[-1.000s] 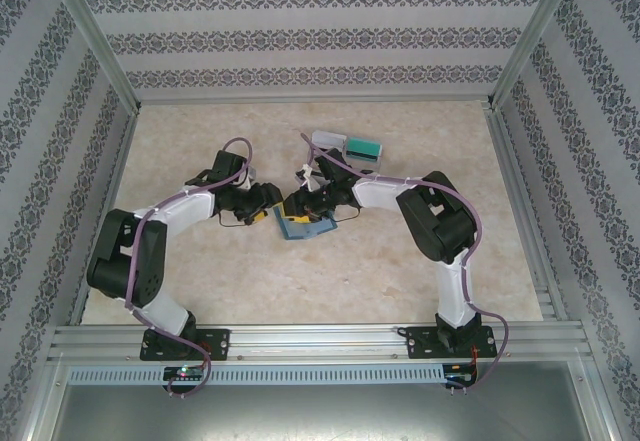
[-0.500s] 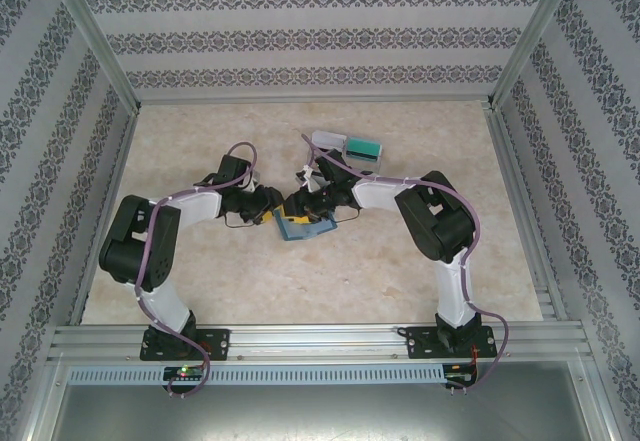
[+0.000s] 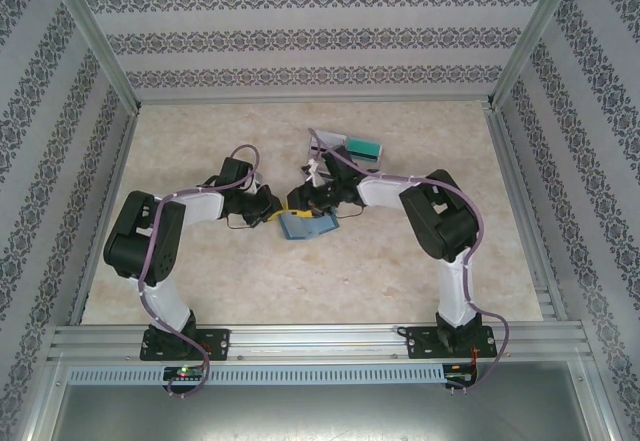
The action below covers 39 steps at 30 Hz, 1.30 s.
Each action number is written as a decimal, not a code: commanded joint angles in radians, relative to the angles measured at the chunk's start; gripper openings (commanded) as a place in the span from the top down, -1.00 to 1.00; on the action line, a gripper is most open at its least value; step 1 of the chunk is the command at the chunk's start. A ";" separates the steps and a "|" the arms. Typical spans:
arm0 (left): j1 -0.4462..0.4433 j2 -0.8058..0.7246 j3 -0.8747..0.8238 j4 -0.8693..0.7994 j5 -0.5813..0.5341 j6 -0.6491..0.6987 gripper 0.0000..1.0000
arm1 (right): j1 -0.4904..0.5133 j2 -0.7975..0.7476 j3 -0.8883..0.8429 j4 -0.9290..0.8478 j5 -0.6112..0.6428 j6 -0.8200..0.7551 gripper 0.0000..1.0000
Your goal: Put the credit cards into the card holder
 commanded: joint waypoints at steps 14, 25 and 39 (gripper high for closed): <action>0.023 0.137 0.422 -0.552 -0.027 0.476 1.00 | -0.235 -0.361 0.097 -0.540 0.550 -0.663 0.13; 0.046 0.198 0.488 -0.547 0.040 0.516 1.00 | -0.288 -0.306 0.209 -0.562 0.782 -0.807 0.03; 0.060 0.229 0.494 -0.491 0.092 0.484 0.99 | -0.314 -0.042 0.561 -0.804 0.702 -1.001 -0.20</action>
